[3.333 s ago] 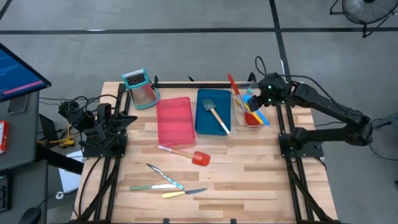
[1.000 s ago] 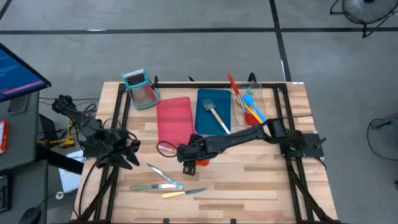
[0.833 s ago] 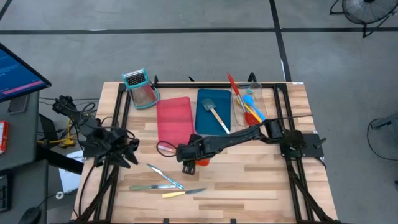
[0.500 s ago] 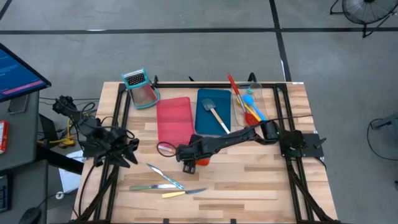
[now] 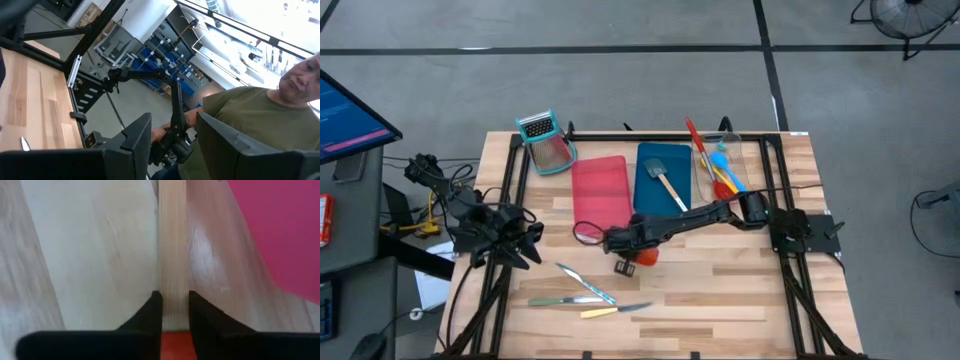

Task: Pick & Place Kitchen Items
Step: Put the red spatula into the blue bin

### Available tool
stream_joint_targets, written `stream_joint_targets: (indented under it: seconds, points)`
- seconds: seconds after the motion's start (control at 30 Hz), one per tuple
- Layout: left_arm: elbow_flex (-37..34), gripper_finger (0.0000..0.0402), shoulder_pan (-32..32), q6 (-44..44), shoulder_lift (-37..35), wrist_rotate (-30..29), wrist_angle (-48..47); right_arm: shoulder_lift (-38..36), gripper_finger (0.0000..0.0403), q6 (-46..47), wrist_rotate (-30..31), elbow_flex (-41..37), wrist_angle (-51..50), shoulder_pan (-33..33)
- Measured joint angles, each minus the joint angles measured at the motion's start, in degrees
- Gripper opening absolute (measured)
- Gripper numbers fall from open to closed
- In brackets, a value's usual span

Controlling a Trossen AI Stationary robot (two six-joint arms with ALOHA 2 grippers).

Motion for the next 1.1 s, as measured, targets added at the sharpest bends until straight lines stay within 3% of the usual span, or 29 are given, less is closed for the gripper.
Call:
stream_joint_targets:
  seconds: [0.2,0.4,0.57,0.9,1.1]
  points:
    - [0.00,0.0140,0.00,0.00,0.00,0.00,0.13,-0.04,0.0005,2.33,-0.14,-0.17,-0.94,0.13]
    - [0.00,0.0140,0.00,0.00,0.00,0.00,0.14,-1.43,0.0018,2.46,-0.26,-0.49,-0.95,0.24]
    - [0.00,0.0140,0.00,0.02,0.00,0.00,0.15,-4.69,0.0053,0.27,-1.58,-0.47,-0.49,0.75]
    - [0.00,0.0140,0.00,0.02,0.00,0.00,0.20,-5.48,0.0184,-11.55,-0.23,0.62,13.14,1.13]
    - [0.00,0.0140,0.00,0.02,0.02,0.00,0.26,-3.27,0.0198,-18.31,-0.19,0.50,19.55,1.00]
